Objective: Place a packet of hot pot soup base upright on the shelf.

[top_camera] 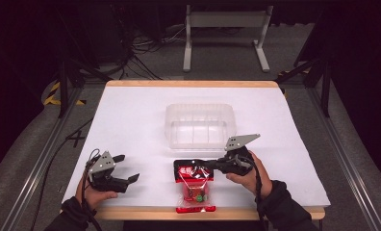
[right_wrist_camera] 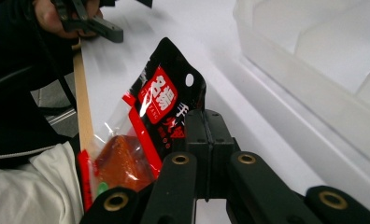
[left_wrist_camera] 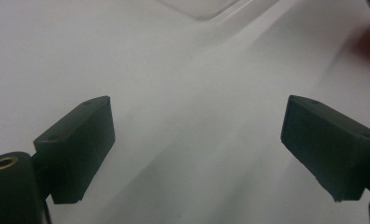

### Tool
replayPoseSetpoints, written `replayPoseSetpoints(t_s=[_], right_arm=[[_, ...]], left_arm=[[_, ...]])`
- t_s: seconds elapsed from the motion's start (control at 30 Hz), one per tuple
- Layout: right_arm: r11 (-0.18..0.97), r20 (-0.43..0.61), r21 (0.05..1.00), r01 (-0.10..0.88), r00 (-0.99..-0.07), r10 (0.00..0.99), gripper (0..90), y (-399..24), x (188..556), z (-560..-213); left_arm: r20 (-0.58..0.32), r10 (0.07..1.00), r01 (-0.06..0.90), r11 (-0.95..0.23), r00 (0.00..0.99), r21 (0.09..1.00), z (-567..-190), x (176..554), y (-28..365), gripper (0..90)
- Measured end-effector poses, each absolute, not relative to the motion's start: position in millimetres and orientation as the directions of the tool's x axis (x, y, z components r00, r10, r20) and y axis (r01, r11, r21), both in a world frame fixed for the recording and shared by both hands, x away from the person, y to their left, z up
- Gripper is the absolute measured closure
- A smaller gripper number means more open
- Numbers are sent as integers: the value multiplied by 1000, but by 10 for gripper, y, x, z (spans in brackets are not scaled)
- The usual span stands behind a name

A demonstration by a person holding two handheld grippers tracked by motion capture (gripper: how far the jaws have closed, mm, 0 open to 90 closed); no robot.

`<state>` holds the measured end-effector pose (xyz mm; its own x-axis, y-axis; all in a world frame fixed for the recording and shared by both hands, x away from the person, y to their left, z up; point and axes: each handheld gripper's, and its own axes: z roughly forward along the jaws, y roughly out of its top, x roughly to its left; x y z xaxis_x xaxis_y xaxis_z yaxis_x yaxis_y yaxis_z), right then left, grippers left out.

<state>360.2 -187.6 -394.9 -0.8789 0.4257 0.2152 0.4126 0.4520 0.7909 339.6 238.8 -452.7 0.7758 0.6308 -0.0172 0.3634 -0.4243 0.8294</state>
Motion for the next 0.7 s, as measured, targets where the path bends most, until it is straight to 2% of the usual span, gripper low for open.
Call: replayPoseSetpoints(t_s=[0.23, 0.7], right_arm=[[419, 155, 831, 365, -876, 457, 900, -2019, 3467, -3692], [378, 80, 869, 320, -844, 530, 900, -2279, 3354, -3390]], left_arm=[[-36, 645, 368, -388, 764, 845, -4514, 3397, 2420, 85], [-30, 641, 369, -402, 767, 838, -4523, 3401, 2411, 84]])
